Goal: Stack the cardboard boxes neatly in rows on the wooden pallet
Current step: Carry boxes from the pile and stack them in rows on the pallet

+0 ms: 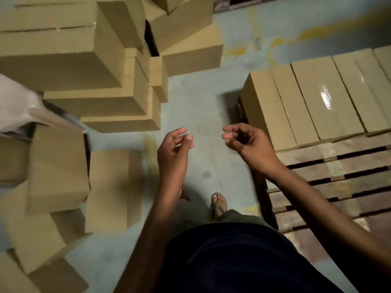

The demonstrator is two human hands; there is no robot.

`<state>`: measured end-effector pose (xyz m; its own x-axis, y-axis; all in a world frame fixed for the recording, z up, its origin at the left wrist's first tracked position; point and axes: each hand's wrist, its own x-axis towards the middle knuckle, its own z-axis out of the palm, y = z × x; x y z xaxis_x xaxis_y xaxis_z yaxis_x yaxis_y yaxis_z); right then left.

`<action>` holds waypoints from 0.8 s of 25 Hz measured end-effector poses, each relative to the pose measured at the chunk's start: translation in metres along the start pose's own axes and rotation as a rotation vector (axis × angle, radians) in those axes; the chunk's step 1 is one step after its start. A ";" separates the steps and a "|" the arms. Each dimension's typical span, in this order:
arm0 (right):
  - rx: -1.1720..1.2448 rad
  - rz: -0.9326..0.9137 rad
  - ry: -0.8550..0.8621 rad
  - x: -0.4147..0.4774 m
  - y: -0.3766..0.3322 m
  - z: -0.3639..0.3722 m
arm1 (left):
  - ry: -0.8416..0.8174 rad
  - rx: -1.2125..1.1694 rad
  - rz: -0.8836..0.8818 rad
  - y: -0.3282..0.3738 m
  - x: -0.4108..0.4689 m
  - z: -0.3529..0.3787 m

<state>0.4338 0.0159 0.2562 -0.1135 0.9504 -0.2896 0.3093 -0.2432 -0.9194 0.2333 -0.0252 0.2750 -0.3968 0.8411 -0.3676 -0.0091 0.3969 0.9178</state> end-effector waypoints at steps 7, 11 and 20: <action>-0.002 0.049 -0.245 -0.070 -0.005 0.062 | 0.219 -0.100 0.026 -0.042 -0.086 -0.086; -0.051 0.032 -0.375 -0.109 -0.015 0.124 | 0.399 -0.182 0.035 -0.064 -0.136 -0.159; -0.049 -0.014 -0.541 -0.226 -0.044 0.313 | 0.659 -0.234 -0.021 -0.141 -0.243 -0.358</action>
<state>0.1507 -0.2491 0.2784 -0.5840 0.7145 -0.3852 0.3461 -0.2100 -0.9144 0.0026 -0.4171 0.2888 -0.8676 0.4065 -0.2865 -0.1914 0.2588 0.9468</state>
